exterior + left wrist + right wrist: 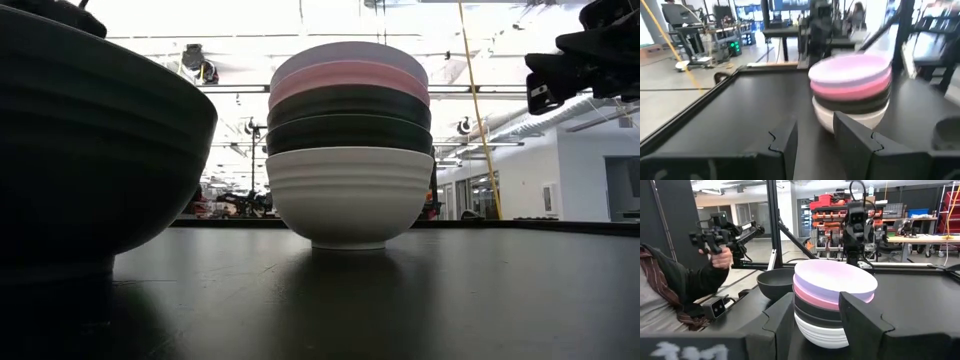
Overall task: Nest bowls inside each other
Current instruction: Stack the black bowl into the purple bowl
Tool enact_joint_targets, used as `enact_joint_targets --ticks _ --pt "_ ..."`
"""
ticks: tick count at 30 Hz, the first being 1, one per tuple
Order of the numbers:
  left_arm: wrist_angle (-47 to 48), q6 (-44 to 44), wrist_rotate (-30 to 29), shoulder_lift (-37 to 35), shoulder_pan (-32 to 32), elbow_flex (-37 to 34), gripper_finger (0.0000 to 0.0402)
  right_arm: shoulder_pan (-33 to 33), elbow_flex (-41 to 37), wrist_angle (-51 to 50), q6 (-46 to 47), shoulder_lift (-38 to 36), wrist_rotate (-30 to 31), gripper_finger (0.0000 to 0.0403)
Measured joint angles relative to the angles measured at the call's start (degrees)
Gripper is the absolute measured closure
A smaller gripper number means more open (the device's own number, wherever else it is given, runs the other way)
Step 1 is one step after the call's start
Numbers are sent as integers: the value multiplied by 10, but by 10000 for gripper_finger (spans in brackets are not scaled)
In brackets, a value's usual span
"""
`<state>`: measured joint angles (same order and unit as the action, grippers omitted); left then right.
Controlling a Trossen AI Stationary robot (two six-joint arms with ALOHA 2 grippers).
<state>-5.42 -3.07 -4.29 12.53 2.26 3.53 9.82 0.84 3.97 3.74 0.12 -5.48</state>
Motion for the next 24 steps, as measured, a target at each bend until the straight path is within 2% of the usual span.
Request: enact_joint_targets --ticks 4,10,24 --pt "-2 35 12 0 0 20 275 0 0 1 -3 0 0 257" --pt "42 36 2 0 0 23 275 0 0 5 -18 0 41 257" --pt "54 34 -7 0 0 23 275 0 0 14 -41 0 40 257"
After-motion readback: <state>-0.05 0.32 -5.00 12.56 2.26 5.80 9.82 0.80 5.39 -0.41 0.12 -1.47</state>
